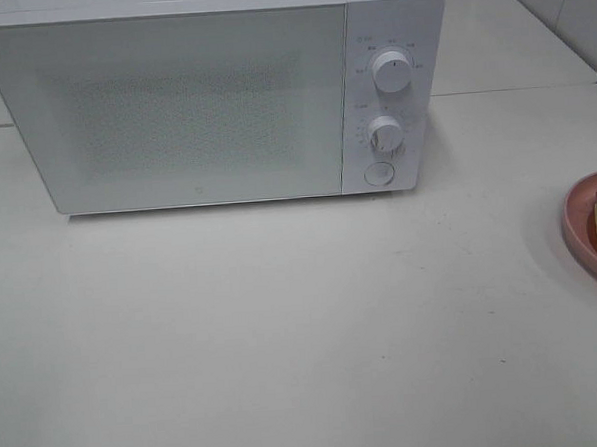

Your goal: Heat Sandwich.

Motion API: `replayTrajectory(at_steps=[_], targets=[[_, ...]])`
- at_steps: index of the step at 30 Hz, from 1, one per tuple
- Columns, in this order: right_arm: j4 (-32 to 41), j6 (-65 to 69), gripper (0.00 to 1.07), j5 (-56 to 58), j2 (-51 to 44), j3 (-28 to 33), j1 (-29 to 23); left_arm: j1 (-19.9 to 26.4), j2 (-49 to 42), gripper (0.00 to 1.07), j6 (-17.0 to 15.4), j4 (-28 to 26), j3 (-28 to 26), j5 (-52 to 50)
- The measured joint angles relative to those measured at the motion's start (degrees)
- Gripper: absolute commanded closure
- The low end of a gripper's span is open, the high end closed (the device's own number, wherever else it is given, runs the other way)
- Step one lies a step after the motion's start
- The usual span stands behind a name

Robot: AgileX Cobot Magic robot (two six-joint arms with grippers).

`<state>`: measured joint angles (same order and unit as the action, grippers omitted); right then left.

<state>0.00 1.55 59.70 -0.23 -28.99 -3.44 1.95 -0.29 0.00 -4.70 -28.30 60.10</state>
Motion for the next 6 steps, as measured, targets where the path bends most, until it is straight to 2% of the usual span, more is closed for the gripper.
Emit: replayTrajectory(at_steps=[6], targets=[[0.0,0.0,0.43,0.0,0.0,0.0,0.0,0.0,0.0,0.3,0.0,0.0,0.0,0.0]])
